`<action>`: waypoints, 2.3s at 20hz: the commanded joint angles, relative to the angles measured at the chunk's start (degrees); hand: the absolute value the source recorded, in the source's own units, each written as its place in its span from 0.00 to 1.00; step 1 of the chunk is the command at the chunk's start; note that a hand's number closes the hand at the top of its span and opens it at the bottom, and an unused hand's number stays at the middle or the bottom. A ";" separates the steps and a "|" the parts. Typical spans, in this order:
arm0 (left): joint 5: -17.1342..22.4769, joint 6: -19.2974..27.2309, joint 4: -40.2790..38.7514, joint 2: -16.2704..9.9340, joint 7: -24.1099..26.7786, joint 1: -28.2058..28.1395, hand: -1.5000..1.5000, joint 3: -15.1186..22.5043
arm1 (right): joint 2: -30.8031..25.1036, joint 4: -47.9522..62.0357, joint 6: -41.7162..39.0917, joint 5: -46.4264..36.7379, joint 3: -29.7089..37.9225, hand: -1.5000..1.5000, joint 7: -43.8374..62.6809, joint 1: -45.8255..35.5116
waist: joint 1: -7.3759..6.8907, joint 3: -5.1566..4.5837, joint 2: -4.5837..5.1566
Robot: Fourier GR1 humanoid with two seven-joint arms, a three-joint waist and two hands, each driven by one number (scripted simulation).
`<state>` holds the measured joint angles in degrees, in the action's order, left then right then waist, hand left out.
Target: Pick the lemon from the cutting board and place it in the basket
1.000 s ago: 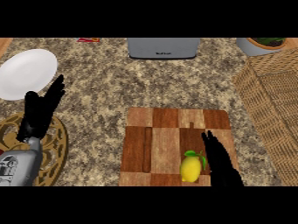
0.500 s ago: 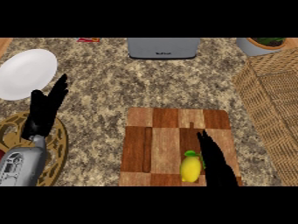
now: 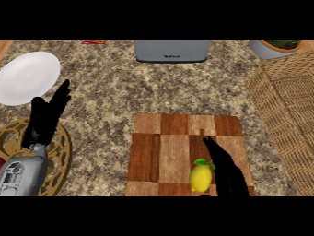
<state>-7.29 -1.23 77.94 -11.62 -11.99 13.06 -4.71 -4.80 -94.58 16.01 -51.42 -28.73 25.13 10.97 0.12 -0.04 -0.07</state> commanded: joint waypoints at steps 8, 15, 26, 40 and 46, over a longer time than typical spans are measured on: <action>-1.34 0.69 5.66 2.14 -3.42 -3.45 0.50 1.79 | -0.61 3.65 -0.22 -12.12 -1.61 1.00 1.84 -4.53 | -0.19 0.04 0.00; -0.20 -0.88 1.55 0.84 -2.07 0.21 0.50 0.08 | -4.98 7.31 -14.52 -15.50 -2.78 1.00 3.04 -11.33 | -0.64 -0.02 0.20; -0.95 -0.73 5.02 0.89 0.28 -4.33 0.50 0.36 | -0.40 -2.67 -26.37 -11.24 -1.87 1.00 3.22 -17.19 | -0.16 0.03 -0.09; -0.43 -0.96 6.02 1.40 -5.03 -1.33 0.50 0.52 | 4.76 -42.70 -36.24 2.63 6.06 1.00 27.93 -27.38 | 0.05 0.00 -0.26; -0.65 -0.97 2.70 1.02 -2.64 -1.19 0.50 -0.43 | 4.80 -39.39 -43.59 10.41 18.05 1.00 41.09 -49.12 | -0.32 -0.05 -0.13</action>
<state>-7.80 -2.41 80.30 -11.09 -13.78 11.84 -5.41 -0.12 -132.16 -22.37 -46.86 -15.44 54.73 -26.88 0.10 -0.07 -0.19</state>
